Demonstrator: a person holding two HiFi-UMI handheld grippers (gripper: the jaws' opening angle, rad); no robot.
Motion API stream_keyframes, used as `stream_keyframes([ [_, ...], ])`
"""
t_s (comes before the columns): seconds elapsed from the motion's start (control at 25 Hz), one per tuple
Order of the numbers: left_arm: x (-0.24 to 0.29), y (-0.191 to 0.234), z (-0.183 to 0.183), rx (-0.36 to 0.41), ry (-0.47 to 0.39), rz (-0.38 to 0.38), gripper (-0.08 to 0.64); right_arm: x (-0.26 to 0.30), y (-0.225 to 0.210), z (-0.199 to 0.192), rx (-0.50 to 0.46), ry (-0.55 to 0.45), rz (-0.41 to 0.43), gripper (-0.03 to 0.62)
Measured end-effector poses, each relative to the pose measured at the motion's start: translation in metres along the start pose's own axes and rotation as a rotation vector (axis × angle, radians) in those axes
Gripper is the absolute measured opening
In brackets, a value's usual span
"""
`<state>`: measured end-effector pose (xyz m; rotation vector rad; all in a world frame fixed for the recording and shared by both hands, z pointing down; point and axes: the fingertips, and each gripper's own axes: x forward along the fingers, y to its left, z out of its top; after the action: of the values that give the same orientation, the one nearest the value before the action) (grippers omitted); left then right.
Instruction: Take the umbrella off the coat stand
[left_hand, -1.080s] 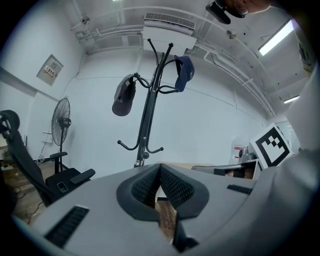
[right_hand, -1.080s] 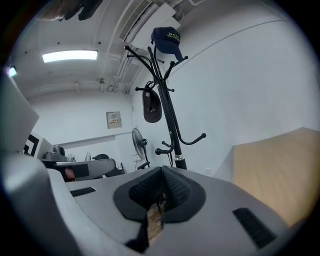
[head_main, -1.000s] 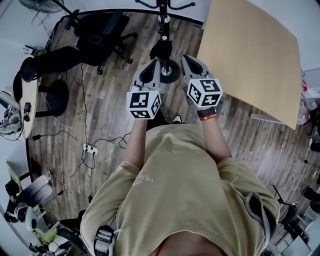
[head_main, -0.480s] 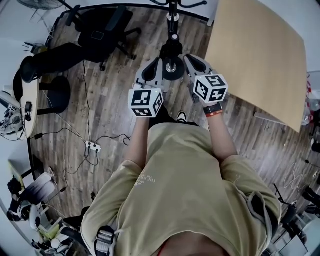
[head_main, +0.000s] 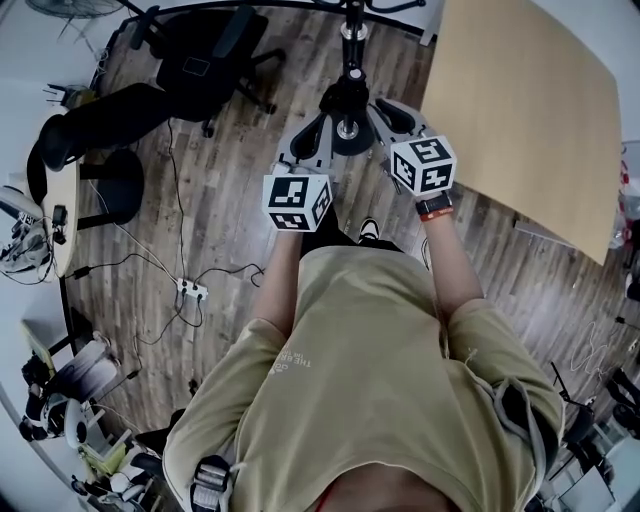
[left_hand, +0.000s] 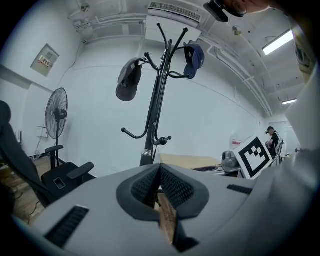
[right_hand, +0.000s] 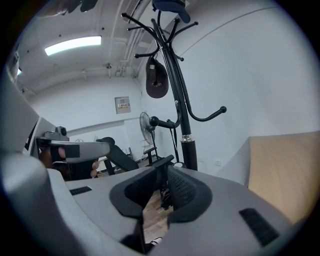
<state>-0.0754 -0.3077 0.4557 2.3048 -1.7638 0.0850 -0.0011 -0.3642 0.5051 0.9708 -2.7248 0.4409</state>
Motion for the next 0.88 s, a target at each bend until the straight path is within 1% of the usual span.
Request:
stream_keyframes([
  [0.24,0.014,0.002,-0.010,-0.011,0.023,-0.025,0.023,0.016,-0.012,0.002,-0.021,-0.003,0.011,0.096],
  [0.56,0.023,0.012,-0.018,-0.048,0.052,-0.026,0.023,0.043,-0.023,-0.004,-0.086,0.048,0.066,0.142],
  [0.72,0.027,0.016,-0.016,-0.077,0.059,-0.035,0.023,0.056,-0.032,-0.011,-0.107,0.074,0.082,0.180],
  [0.88,0.029,0.015,-0.020,-0.077,0.071,-0.039,0.023,0.066,-0.038,-0.018,-0.105,0.086,0.093,0.227],
])
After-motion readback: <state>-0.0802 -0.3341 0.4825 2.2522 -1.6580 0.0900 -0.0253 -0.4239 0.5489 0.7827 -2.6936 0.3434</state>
